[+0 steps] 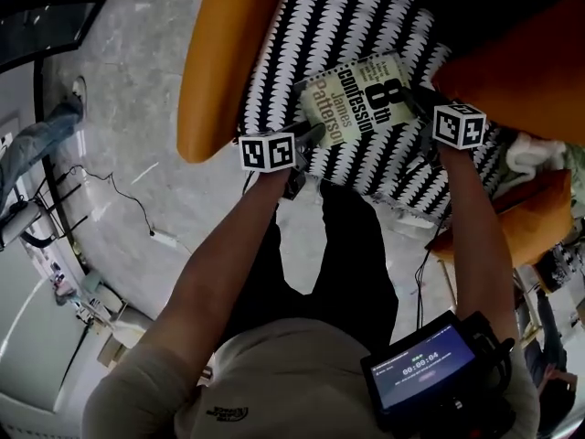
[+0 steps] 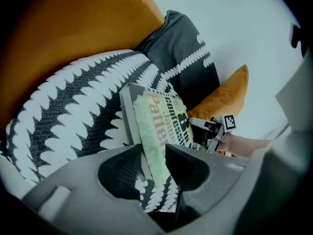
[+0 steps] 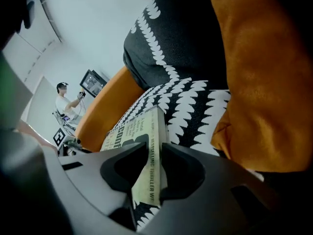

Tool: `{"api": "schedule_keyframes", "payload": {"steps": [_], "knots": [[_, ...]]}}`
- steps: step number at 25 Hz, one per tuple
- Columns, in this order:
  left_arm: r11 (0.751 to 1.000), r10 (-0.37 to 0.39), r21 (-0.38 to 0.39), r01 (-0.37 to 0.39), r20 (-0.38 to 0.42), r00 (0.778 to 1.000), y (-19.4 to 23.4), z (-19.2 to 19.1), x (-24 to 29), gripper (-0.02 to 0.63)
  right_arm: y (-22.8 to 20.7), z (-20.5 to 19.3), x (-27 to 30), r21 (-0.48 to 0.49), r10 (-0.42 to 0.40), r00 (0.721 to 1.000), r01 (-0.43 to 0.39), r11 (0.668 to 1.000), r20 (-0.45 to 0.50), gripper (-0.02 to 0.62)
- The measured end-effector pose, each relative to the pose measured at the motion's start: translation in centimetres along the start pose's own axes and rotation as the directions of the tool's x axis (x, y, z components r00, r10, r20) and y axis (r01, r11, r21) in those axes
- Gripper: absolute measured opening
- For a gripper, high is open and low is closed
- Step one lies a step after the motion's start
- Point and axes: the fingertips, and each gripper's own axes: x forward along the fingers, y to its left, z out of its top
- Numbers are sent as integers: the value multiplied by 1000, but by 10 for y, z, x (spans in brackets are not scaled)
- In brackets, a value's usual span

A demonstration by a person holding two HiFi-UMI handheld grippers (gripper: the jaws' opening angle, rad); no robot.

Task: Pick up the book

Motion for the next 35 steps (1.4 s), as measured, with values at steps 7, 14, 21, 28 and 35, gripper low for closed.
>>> {"api": "schedule_keyframes", "payload": {"steps": [7, 14, 21, 28, 35], "knots": [[999, 38, -4, -38, 22, 999, 3, 9, -13, 94, 8, -2, -5, 81, -24, 999, 20, 997, 49, 84], [1000, 12, 27, -13, 39, 999, -28, 12, -57, 85, 50, 8, -50, 113, -40, 989, 24, 993, 141, 78], [998, -16, 63, 13, 47, 999, -66, 14, -125, 80, 117, 22, -103, 133, -58, 974, 29, 991, 219, 75], [995, -36, 98, 30, 54, 998, -96, 17, -192, 77, 184, 29, -147, 145, -86, 954, 45, 988, 287, 74], [983, -69, 173, 55, 75, 995, -124, 25, -283, 75, 275, 34, -191, 163, -118, 920, 60, 985, 374, 71]]}}
